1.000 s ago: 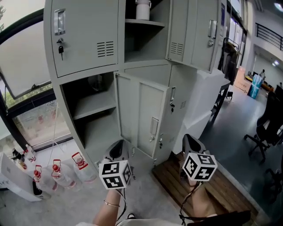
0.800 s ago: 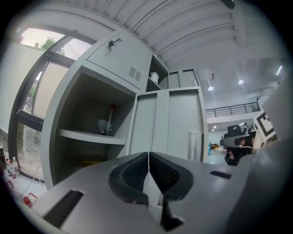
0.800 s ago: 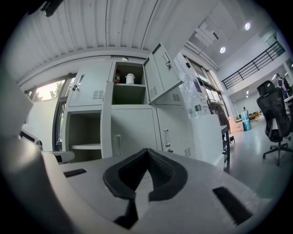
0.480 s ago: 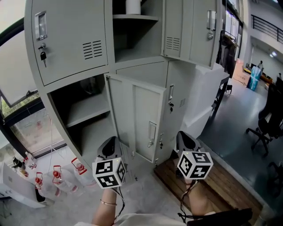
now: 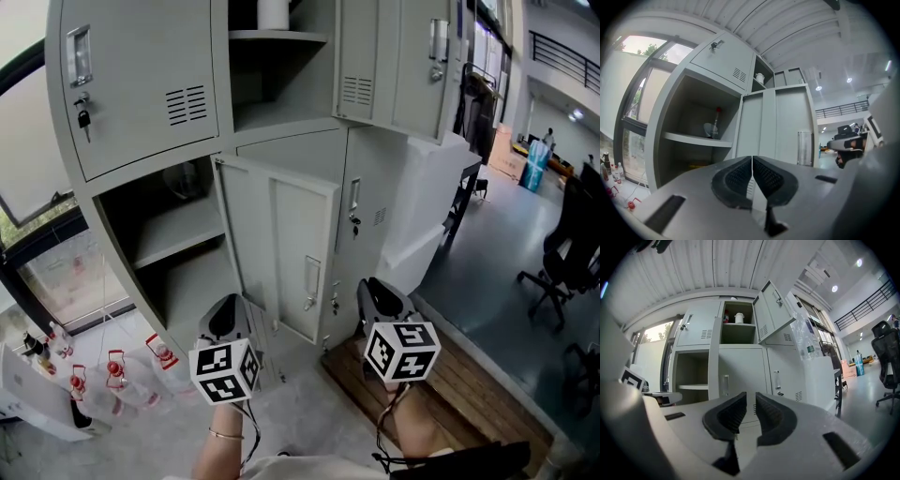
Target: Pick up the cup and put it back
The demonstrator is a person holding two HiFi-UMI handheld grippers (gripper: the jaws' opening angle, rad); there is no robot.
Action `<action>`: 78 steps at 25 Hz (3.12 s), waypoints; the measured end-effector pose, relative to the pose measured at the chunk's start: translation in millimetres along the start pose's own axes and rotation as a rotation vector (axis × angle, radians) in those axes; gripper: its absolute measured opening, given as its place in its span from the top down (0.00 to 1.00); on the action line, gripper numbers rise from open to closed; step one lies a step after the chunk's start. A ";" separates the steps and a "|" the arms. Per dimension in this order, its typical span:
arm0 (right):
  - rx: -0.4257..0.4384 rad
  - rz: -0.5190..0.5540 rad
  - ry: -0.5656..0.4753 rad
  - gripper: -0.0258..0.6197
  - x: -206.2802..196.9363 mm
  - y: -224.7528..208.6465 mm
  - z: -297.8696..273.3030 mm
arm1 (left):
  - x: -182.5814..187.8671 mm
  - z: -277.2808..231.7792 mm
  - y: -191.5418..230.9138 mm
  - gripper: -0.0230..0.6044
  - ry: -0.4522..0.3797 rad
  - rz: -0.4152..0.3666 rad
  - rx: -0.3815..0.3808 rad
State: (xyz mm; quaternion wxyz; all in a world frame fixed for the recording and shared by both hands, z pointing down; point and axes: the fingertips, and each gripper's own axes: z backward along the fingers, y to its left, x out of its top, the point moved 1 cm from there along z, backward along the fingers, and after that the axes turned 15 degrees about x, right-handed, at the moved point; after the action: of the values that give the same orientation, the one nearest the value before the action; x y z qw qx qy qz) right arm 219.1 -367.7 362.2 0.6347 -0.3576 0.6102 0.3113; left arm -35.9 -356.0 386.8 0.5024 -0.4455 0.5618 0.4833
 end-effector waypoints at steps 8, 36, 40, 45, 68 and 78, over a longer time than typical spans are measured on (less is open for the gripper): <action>0.018 -0.003 -0.003 0.76 2.8 3.7 3.2 | -4.1 7.9 0.7 0.95 0.010 -0.004 0.012; 0.101 0.008 -0.049 0.47 68.3 -6.1 3.7 | 41.6 5.6 2.6 0.95 -0.010 -0.055 0.043; 0.115 0.022 -0.074 0.47 102.1 -15.9 -1.5 | 70.0 1.3 4.4 0.95 -0.058 -0.075 0.054; 0.152 0.044 -0.108 0.47 149.9 -19.0 -13.3 | 101.1 -5.4 7.1 0.95 -0.100 -0.089 0.061; 0.274 0.151 -0.087 0.47 296.3 0.2 -136.5 | 265.7 -55.6 -12.0 0.95 -0.258 -0.145 0.012; 0.281 0.194 -0.109 0.47 355.7 5.0 -185.0 | 325.3 -72.2 -12.6 0.95 -0.293 -0.144 0.021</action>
State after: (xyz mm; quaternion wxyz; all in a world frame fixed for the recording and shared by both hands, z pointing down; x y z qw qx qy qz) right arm 134.7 -533.9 7.2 0.6775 -0.1875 0.6442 0.3015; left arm -65.1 -434.1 64.0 0.6169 -0.4043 0.4540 0.4999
